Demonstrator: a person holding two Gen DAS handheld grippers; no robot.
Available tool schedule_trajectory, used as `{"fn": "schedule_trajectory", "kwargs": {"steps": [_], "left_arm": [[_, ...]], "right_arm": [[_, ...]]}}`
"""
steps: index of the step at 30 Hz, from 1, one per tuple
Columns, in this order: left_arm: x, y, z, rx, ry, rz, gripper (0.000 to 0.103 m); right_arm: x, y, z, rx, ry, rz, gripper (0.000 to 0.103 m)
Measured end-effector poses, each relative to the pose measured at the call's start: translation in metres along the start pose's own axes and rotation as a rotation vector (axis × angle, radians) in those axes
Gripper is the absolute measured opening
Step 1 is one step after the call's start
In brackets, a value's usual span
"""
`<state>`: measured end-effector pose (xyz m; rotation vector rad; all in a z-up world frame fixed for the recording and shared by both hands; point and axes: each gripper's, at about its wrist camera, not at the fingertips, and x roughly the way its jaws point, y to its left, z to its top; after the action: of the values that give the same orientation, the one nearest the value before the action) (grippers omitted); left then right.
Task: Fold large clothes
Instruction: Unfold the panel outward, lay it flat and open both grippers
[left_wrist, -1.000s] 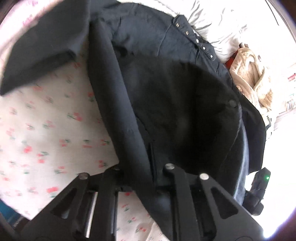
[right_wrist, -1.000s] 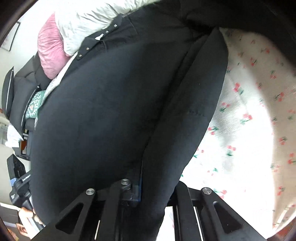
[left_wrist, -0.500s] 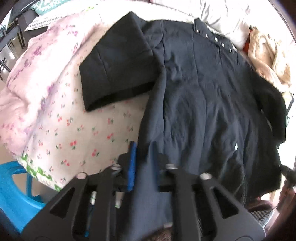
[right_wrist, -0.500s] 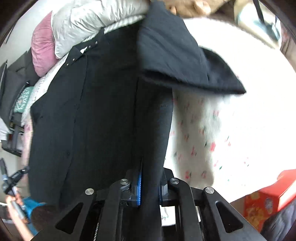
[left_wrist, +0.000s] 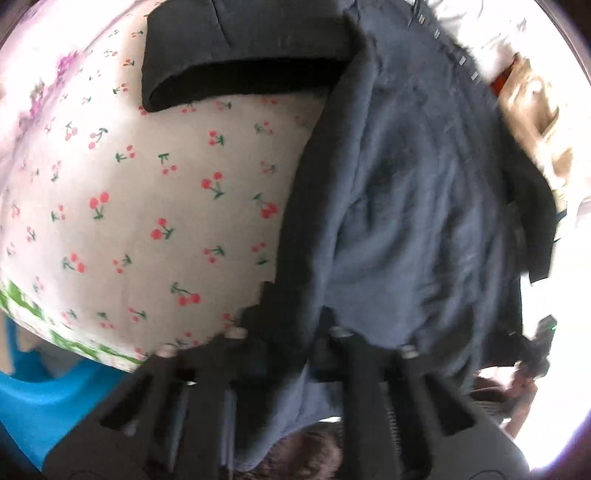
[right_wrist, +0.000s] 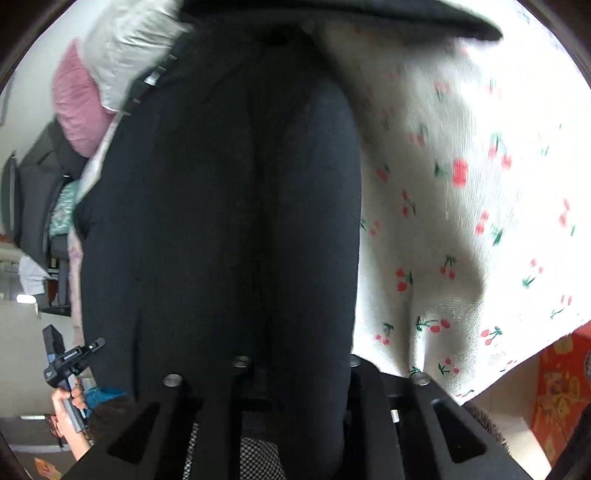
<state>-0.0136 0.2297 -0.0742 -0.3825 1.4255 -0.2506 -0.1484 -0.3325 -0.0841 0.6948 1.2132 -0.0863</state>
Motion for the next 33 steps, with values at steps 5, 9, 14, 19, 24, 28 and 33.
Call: {"fn": "schedule_trajectory", "kwargs": {"steps": [5,9,14,19,24,28,33], "left_arm": [[-0.006,0.012,-0.005,0.025,0.008,0.111,0.009],[0.005,-0.007,0.006,0.148,0.036,0.371,0.032],[-0.045,-0.018,0.01,0.269,-0.237,0.435,0.078],[-0.056,0.011,0.045,0.17,-0.313,0.535,0.079],[-0.027,0.015,0.071,0.193,-0.304,0.534,0.079],[0.0,-0.01,0.077,0.334,-0.312,0.574,0.079],[0.029,-0.013,0.094,0.431,-0.296,0.533,0.079]], "right_arm": [[-0.026,0.013,0.012,-0.083,-0.014,-0.17,0.01],[-0.004,0.015,0.021,-0.087,0.071,-0.321,0.015],[-0.049,0.037,0.028,-0.157,-0.082,-0.39,0.026],[-0.085,0.07,0.048,-0.197,-0.209,-0.361,0.07],[-0.077,0.122,0.073,-0.308,-0.322,-0.268,0.078],[-0.036,0.158,0.1,-0.378,-0.34,-0.162,0.078],[0.025,0.178,0.101,-0.433,-0.338,-0.115,0.078]]}}
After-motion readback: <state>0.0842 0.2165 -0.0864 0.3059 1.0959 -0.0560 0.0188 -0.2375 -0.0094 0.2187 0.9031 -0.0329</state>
